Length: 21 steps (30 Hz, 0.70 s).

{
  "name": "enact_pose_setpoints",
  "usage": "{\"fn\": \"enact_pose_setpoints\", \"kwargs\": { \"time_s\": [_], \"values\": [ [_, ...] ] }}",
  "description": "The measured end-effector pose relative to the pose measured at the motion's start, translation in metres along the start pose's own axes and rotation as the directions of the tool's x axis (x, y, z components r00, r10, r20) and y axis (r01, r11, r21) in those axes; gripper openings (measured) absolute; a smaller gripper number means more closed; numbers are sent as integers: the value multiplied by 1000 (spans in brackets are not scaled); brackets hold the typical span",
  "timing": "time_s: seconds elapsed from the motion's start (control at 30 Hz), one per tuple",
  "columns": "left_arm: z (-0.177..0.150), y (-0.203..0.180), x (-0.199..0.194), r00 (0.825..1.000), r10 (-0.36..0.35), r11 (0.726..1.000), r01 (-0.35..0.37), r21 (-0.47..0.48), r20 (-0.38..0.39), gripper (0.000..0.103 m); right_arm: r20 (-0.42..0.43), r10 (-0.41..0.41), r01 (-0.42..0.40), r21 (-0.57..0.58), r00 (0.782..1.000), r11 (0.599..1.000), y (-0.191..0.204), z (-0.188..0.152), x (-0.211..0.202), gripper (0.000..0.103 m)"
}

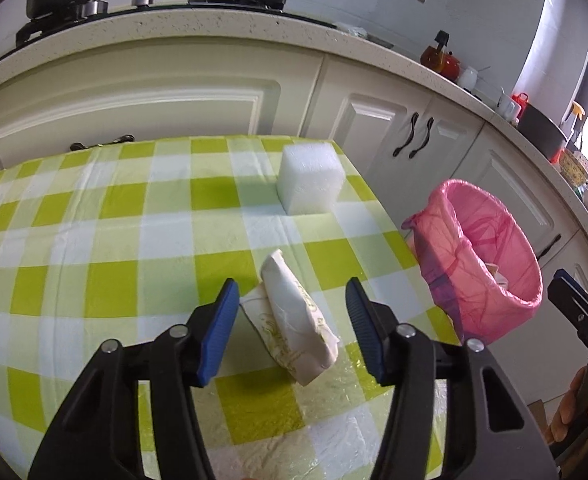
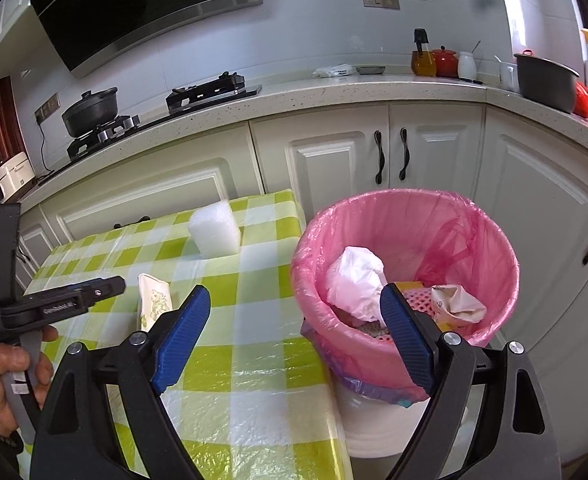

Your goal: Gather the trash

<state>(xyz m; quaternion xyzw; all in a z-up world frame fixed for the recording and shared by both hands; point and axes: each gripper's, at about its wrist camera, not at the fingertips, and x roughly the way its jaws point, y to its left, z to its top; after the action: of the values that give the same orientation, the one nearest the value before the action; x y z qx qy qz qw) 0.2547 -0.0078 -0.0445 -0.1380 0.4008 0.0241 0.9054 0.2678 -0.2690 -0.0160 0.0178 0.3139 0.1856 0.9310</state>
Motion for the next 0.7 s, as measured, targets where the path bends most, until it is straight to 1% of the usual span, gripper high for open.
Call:
{"fn": "enact_pose_setpoints", "kwargs": {
  "time_s": [0.03,0.13,0.17,0.3,0.33,0.37,0.4,0.43,0.47,0.53,0.6,0.63,0.67,0.7],
  "values": [
    [0,-1,4,1000,-3,1000,3,-4,-8,47,-2,1,-1,-3,1000,1000,1,0,0,82],
    [-1,-1,15,1000,-7,1000,7,-13,-27,46,-6,5,-6,-10,1000,1000,4,2,2,82],
    [-1,0,19,999,-10,1000,9,-17,-33,43,-7,6,-6,-13,1000,1000,5,3,2,83],
    [2,2,31,998,-18,999,16,-27,-53,41,-9,10,-10,-21,1000,1000,9,6,6,83],
    [2,2,34,998,-19,999,18,-28,-60,39,-11,12,-13,-22,1000,1000,10,6,8,83],
    [2,2,36,998,-23,999,22,-26,-64,35,-12,13,-13,-23,1000,1000,11,7,8,83],
    [2,1,38,997,-26,999,25,-21,-69,33,-14,15,-15,-26,1000,1000,13,8,10,83],
    [3,0,41,997,-27,1000,26,-15,-73,27,-15,17,-17,-28,1000,999,15,9,12,83],
    [3,0,42,997,-27,1000,26,-12,-77,23,-17,17,-18,-31,1000,999,16,10,13,83],
    [5,2,44,997,-29,1000,28,-12,-73,22,-21,20,-20,-35,1000,999,20,12,16,83],
    [7,5,43,997,-28,1000,27,-10,-67,15,-26,26,-27,-42,999,999,25,14,21,84],
    [8,7,42,998,-27,1000,26,-11,-62,8,-28,28,-29,-46,999,999,27,15,24,84],
    [10,11,40,998,-27,1000,26,-17,-55,5,-30,30,-31,-49,999,998,30,16,26,84],
    [11,15,38,999,-25,999,24,-26,-48,5,-34,34,-35,-52,999,998,33,18,31,84]
  ]
}}
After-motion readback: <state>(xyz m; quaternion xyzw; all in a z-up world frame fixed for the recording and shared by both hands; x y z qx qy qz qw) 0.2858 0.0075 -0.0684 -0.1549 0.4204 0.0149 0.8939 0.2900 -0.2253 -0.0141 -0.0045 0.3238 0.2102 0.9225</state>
